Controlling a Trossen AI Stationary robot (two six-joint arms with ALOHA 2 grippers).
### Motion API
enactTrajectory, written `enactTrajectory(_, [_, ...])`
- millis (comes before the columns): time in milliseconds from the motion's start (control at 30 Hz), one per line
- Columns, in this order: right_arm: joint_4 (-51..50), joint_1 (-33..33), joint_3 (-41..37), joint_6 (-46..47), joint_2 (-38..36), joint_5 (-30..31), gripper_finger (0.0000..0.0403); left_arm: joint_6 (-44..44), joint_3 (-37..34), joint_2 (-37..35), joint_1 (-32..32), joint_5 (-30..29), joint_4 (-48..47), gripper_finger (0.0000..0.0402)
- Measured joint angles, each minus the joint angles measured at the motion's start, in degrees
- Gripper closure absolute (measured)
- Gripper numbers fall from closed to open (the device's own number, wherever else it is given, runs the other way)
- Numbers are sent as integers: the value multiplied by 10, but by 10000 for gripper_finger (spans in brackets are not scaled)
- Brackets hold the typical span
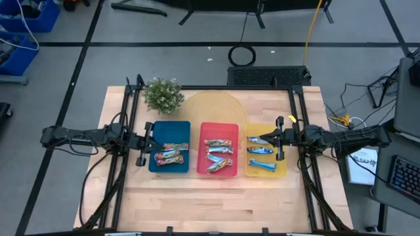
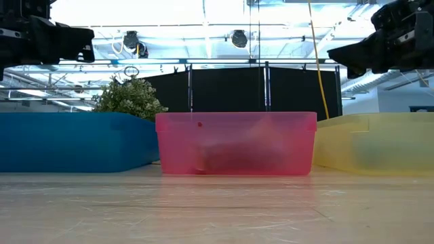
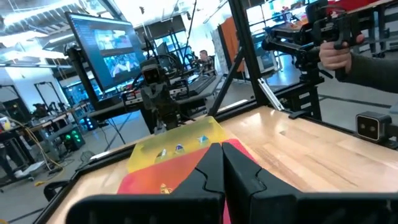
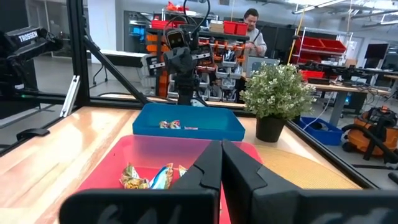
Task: Pick and place Granola Bars by type
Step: Return to Home Position
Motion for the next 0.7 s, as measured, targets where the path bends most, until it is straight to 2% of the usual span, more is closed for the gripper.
enactTrajectory(267, [30, 0, 0, -11, 0, 0, 403, -7, 0, 0, 0, -22, -4, 385])
enactTrajectory(533, [45, 0, -1, -13, 0, 1, 403, -57, 0, 1, 0, -31, -5, 396])
enactTrajectory(700, [47, 0, -1, -13, 0, 1, 403, -58, 0, 1, 0, -31, -5, 392])
